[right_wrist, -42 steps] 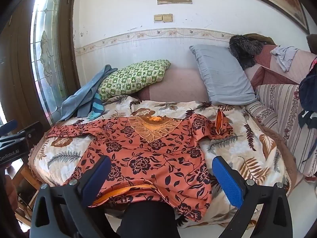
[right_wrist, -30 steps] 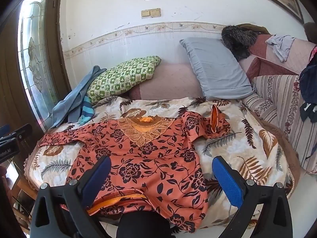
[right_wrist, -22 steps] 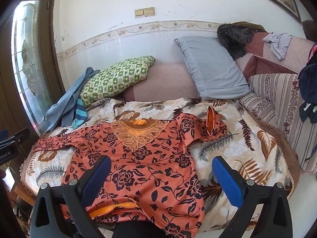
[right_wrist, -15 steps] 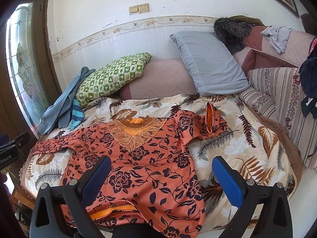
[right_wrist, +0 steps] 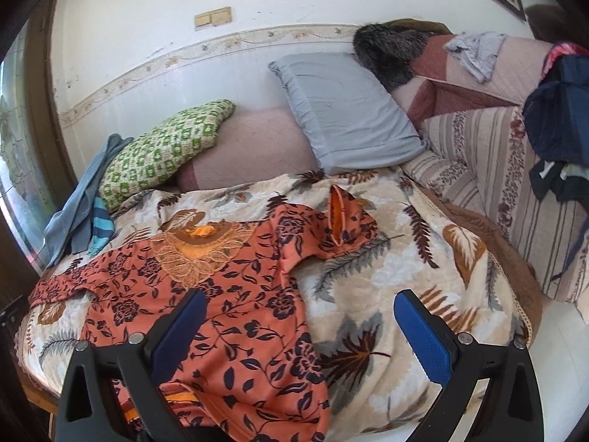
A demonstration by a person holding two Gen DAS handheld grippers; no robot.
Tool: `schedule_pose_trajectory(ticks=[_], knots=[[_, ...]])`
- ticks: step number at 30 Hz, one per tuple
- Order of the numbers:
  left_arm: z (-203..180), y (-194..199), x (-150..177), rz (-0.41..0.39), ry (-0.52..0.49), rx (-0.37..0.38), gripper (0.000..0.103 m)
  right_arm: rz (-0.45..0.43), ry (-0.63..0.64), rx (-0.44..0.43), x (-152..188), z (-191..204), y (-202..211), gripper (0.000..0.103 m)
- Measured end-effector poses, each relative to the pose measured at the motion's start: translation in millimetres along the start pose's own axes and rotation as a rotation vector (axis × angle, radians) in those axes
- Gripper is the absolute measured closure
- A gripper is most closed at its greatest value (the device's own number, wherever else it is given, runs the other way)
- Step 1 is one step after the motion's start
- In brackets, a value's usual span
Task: Fold small clothes
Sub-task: 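Move both tools over the orange floral shirt toward its sleeves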
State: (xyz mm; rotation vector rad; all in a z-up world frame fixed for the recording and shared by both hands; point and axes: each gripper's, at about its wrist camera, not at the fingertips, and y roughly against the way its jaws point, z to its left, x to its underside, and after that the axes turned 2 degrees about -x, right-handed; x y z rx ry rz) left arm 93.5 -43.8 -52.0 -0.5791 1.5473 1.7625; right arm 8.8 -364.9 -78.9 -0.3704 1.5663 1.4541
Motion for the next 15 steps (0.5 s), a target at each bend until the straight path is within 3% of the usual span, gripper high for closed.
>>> schedule_pose_trajectory(ticks=[8,13,15], knots=[[2.4,-12.5,4.1,0.028,-0.007,-0.02,0.0,0.061,-0.118,0.016,-25.9,-53.7,-74.0,0.0],[0.4,-27.0,4.6,0.066,-0.015,-0.039,0.0,0.083,-0.136,-0.004,-59.6,-51.5,-146.6,0.001],[-1.6,-32.0,4.0,0.076,-0.024,-0.05,0.0,0.105,-0.116,0.029,-71.9,-47.2,-181.7,0.001]])
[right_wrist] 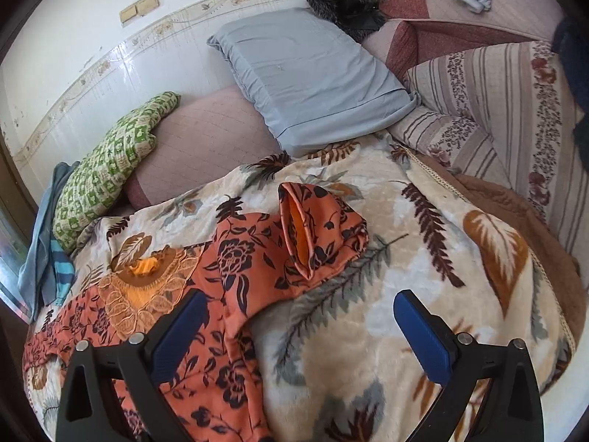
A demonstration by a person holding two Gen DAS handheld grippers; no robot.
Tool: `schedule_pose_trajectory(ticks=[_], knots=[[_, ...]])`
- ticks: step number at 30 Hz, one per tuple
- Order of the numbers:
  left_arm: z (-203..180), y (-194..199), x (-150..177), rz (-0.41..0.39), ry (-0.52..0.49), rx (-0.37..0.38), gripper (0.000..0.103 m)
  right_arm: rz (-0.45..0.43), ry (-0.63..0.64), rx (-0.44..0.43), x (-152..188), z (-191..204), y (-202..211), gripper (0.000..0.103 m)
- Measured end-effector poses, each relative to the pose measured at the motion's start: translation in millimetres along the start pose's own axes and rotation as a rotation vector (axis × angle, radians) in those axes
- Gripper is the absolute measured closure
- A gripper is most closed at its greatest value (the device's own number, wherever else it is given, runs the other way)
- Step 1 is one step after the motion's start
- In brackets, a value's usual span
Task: Fold small clothes
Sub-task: 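Move both tools over the orange floral shirt toward its sleeves, then grasp the sleeve cuff with the right tool and lift it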
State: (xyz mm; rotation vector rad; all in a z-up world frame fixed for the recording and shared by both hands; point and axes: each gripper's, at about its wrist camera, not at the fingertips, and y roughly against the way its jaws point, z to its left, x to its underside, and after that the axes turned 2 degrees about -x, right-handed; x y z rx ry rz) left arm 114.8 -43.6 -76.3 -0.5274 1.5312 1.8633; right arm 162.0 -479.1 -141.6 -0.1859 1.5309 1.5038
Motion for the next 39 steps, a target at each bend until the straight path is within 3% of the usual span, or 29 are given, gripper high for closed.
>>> schedule_pose_trajectory(ticks=[7,8,10,11,12,14,17,22,26,30,34,39], knots=[[-6.9,-16.2,-1.8,0.031,-0.026,-0.037,0.0,0.126,-0.075,0.133,-42.7,0.9,-110.2,0.002],[-7.2,-18.4,-1.9,0.037,-0.027,-0.039,0.0,0.147,-0.083,0.147,-44.8,-1.0,-122.7,0.009],[-6.5,-21.4,-2.9,0.044,-0.026,-0.042,0.0,0.221,-0.12,0.176,-44.0,-13.6,-144.8,0.039],[-5.9,-21.9,-3.1,0.043,-0.023,-0.042,0.0,0.266,-0.165,0.155,-41.0,-24.0,-153.6,0.078],[-5.0,-22.0,-3.5,0.041,-0.019,-0.042,0.0,0.298,-0.211,0.131,-37.7,-34.5,-158.3,0.088],[-2.3,-22.3,-2.8,0.038,-0.011,-0.034,0.0,0.259,-0.241,0.132,-33.6,-50.2,-146.7,0.094],[1.1,-23.8,-0.3,0.043,-0.001,-0.017,0.0,0.141,-0.245,0.037,-38.4,-62.6,-106.7,0.097],[6.5,-20.2,7.2,0.04,0.014,0.019,0.0,0.081,-0.347,-0.254,-69.0,-56.8,-46.8,0.097],[25.5,-18.3,13.7,0.036,0.059,0.027,0.0,0.075,-0.364,-0.483,-92.5,0.8,-8.6,0.097],[55.0,-19.7,21.7,0.041,0.125,0.014,0.0,0.15,-0.312,-0.663,-91.0,93.4,12.1,0.097],[88.1,-22.3,32.9,0.05,0.187,-0.015,0.0,0.256,-0.24,-0.792,-64.2,206.2,8.8,0.097],[126.5,-26.6,50.2,0.071,0.247,-0.068,0.0,0.394,-0.171,-0.841,-0.7,332.9,-28.7,0.097]])
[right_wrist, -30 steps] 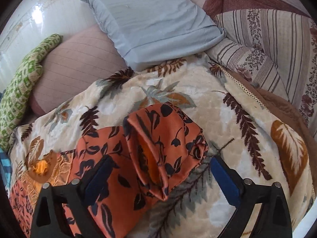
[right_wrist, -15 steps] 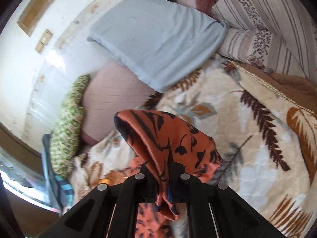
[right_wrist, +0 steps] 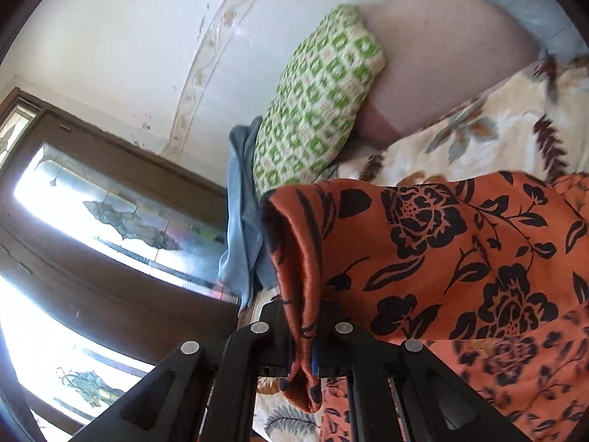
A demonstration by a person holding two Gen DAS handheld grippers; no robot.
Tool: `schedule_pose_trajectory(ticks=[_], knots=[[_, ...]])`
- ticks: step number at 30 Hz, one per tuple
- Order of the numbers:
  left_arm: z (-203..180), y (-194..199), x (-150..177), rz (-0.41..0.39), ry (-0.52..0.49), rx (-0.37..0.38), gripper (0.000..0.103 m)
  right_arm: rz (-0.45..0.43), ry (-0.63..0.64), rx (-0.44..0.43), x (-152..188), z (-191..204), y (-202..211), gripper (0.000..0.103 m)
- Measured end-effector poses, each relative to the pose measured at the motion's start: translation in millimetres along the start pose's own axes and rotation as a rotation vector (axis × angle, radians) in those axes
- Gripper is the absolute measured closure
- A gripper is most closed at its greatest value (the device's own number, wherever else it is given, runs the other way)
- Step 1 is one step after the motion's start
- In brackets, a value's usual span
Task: Fold small clothes
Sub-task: 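Grasp the sleeve cuff with the right tool and lift it, then lay the held sleeve across the shirt body and open the right tool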
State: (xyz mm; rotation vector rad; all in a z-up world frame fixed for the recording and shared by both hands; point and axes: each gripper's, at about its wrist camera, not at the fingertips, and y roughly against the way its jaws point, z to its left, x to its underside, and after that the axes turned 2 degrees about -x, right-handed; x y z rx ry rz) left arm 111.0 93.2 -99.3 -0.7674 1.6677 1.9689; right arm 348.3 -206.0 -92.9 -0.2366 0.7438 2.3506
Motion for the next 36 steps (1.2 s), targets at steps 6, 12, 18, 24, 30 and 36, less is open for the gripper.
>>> schedule_pose_trajectory(ticks=[6,12,18,24,30,36], knots=[[36.1,-16.1,9.3,0.06,0.074,-0.041,0.0,0.209,-0.054,0.043,59.3,-1.3,-126.5,0.084],[38.0,-21.1,12.1,0.084,0.077,-0.049,0.0,0.217,0.068,0.012,78.0,3.1,-136.0,0.036],[25.1,-26.7,9.3,0.073,0.042,-0.038,0.0,0.122,0.089,0.07,53.5,-37.6,-63.7,0.035],[45.1,-63.3,-0.3,0.114,0.062,-0.094,0.0,0.187,-0.103,0.341,56.9,-155.8,-24.7,0.035],[114.1,-114.3,-17.0,0.197,0.186,-0.142,0.0,0.159,-0.07,0.336,77.1,-163.1,-2.4,0.045],[192.6,-167.9,-42.1,0.245,0.349,-0.166,0.0,0.233,0.156,0.092,154.4,-101.1,-20.1,0.045]])
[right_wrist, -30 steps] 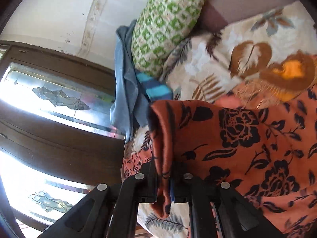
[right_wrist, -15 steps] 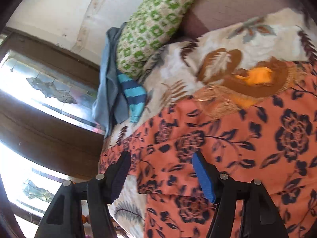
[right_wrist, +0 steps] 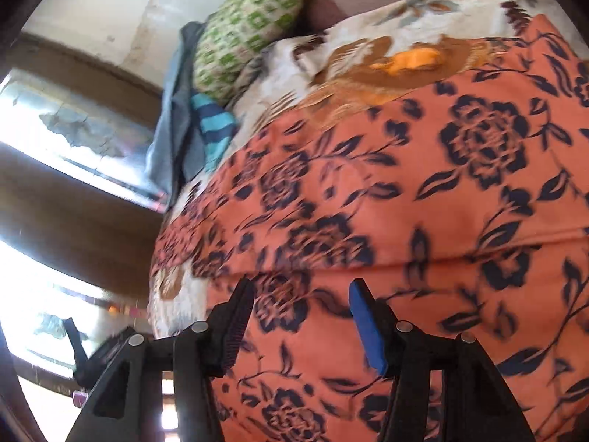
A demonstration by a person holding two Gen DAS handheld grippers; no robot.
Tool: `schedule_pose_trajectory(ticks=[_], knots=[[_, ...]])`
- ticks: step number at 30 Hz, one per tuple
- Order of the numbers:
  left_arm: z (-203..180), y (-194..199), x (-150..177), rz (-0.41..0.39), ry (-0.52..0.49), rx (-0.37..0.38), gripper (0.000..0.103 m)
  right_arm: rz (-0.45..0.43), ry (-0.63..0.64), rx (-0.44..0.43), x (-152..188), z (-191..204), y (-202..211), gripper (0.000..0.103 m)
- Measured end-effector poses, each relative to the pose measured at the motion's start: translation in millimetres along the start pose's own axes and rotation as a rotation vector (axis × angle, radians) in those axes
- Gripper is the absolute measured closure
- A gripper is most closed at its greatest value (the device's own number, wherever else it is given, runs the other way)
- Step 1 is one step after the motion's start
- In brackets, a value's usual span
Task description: Fold small clothes
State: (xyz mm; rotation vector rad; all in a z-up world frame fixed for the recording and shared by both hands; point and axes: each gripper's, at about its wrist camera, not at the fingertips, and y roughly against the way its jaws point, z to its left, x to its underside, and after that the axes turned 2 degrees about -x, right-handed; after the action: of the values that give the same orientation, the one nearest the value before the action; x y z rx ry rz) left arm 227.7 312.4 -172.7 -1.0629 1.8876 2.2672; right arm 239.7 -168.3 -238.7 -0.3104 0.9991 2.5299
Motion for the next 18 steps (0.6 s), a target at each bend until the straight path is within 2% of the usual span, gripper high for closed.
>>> schedule_pose_trajectory(ticks=[4,8,10,12,14,16,18], knots=[[24.6,-26.2,-36.3,0.05,0.138,0.082,0.0,0.057,0.103,-0.054,51.2,27.5,-27.2,0.045],[33.4,-55.9,-64.1,0.131,0.281,0.226,0.001,0.033,0.227,-0.011,77.2,34.8,-35.0,0.046],[29.0,-71.0,-76.1,0.163,0.321,0.273,0.005,0.038,0.266,-0.002,78.1,36.3,-33.4,0.046],[22.5,-88.7,-85.8,0.206,0.353,0.302,0.025,0.048,0.326,0.017,79.3,37.6,-35.3,0.046],[16.2,-109.2,-91.9,0.271,0.386,0.346,0.036,0.033,0.363,0.03,78.5,40.8,-44.7,0.046],[14.4,-124.6,-93.5,0.307,0.45,0.386,0.037,0.022,0.4,0.053,81.6,46.5,-49.8,0.046],[14.3,-128.0,-96.6,0.281,0.497,0.398,0.037,0.013,0.437,0.071,85.9,51.4,-55.2,0.046]])
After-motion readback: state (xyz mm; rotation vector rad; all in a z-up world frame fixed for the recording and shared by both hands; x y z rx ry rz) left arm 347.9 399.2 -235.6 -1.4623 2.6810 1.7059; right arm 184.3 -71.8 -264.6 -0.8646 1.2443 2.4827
